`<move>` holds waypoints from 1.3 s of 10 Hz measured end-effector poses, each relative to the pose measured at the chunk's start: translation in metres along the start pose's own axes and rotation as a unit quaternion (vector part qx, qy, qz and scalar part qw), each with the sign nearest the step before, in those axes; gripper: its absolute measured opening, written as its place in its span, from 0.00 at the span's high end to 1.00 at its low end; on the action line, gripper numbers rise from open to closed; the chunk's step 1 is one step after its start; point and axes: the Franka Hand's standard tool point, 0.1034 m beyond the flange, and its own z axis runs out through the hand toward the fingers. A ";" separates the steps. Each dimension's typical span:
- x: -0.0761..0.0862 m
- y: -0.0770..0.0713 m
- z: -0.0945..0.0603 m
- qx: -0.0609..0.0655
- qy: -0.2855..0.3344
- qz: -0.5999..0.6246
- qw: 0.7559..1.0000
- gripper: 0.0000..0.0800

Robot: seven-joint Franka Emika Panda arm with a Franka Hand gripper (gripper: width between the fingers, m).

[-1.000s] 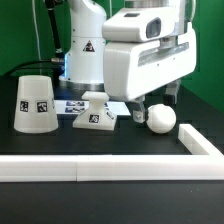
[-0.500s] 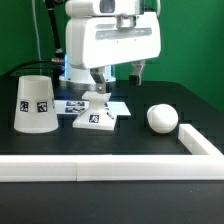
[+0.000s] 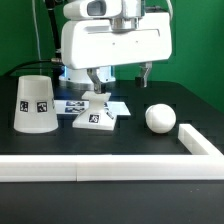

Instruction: Assemble lamp

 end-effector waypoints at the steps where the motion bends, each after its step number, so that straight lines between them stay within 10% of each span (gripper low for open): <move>1: -0.015 -0.003 -0.001 -0.001 -0.002 0.036 0.999 0.13; 4: -0.052 0.010 0.000 -0.001 -0.011 0.151 0.989 0.13; 13: -0.085 0.014 0.009 -0.004 -0.020 0.260 0.965 0.13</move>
Offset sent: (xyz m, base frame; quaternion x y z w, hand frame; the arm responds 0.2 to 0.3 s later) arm -0.0370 -0.0397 0.0048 -0.0147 0.0070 0.2044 0.9787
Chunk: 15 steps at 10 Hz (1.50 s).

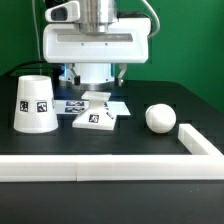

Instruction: Assemble lamp

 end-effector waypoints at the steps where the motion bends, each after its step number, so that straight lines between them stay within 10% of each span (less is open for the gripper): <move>1: -0.003 0.001 0.003 -0.001 0.001 0.000 1.000 0.13; 9: -0.018 0.006 0.036 -0.006 0.004 -0.011 1.000 0.13; 12: -0.017 0.005 0.036 -0.006 0.004 -0.013 1.000 0.33; 15: -0.017 0.005 0.036 -0.006 0.004 -0.013 1.000 0.33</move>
Offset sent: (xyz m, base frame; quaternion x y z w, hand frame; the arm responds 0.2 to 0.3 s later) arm -0.0104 -0.0010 -0.0190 -0.0103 0.0177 -0.0048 0.9998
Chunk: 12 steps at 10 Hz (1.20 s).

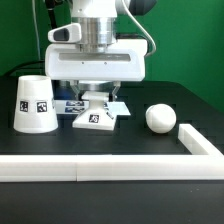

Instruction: Assemble lamp

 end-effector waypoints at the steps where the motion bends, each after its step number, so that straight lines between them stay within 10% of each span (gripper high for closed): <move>1: 0.000 0.000 0.000 0.000 0.000 0.000 1.000 0.33; 3: 0.003 -0.002 0.000 0.000 0.001 -0.008 1.000 0.33; 12: 0.120 -0.073 0.000 0.025 0.067 -0.103 0.992 0.33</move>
Offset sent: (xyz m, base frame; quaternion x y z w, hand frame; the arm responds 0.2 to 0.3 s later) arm 0.0414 0.0158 0.0027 0.0066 0.0175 -0.0871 0.9960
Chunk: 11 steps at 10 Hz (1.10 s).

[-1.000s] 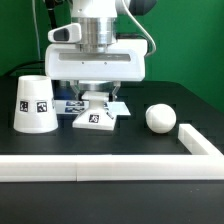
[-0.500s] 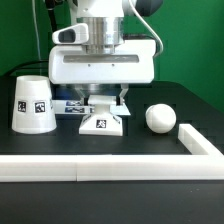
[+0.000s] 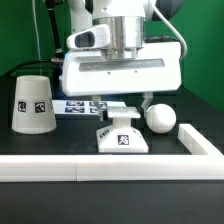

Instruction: Assemble lamp

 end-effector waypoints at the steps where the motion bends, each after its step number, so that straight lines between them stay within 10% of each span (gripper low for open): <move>1: 0.008 -0.009 0.002 0.002 0.005 -0.007 1.000 0.33; 7: 0.043 -0.067 0.010 0.015 0.030 -0.008 0.999 0.33; 11: 0.045 -0.066 0.011 0.014 0.032 -0.007 0.999 0.33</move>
Offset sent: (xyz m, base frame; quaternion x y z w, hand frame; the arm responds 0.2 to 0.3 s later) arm 0.0234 0.0382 -0.0149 -0.0058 -0.0118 0.0360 0.9993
